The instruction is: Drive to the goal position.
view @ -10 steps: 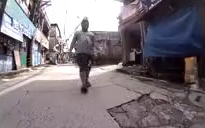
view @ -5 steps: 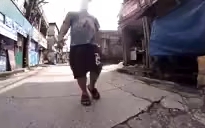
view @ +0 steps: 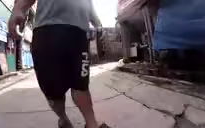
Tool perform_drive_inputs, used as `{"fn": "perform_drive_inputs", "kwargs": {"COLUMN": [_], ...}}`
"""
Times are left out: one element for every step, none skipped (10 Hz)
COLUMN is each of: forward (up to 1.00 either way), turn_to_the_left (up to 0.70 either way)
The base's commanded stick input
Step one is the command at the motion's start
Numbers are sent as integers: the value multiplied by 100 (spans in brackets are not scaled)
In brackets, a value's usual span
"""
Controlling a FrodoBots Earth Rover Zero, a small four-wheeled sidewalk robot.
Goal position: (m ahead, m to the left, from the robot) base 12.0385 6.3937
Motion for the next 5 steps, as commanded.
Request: {"fn": "perform_drive_inputs", "kwargs": {"forward": [0, 0, 0, 0, 47], "turn_to_the_left": [0, 0, 0, 0, 0]}}
